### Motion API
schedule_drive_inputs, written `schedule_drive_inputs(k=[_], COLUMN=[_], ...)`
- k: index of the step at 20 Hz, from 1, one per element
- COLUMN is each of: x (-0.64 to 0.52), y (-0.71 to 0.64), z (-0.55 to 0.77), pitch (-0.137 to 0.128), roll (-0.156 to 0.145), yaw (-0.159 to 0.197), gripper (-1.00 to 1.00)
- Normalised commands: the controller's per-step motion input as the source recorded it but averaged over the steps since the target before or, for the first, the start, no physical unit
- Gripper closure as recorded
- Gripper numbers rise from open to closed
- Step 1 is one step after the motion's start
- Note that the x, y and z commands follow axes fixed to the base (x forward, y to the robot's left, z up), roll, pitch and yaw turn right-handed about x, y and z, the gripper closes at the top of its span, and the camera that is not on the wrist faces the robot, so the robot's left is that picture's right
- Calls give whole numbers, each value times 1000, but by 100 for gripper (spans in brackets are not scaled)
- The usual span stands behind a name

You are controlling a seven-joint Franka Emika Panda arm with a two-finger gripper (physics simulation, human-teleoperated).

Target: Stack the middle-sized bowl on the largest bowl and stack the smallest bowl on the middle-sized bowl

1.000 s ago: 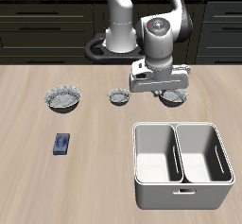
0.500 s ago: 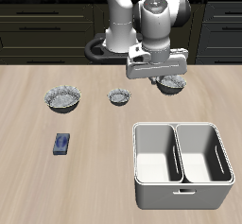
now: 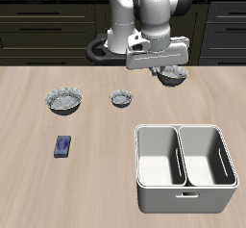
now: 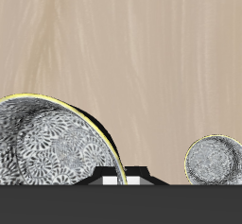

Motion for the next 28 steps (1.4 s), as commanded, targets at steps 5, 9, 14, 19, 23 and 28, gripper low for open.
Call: schedule_drive_inputs(k=[5,9,14,19,23,28], x=[-46,-103,-14,22,36,-24], y=[-263,-341,-592,-551,-479,-350], z=[80,211,185,52,-34,69], pitch=[13,-33,-35,-11,28,-17], roll=[0,-18,-51,-61,-27,-21], yaw=[16,52,36,-4,-27,-26], gripper=[100,100,100,100,100,100])
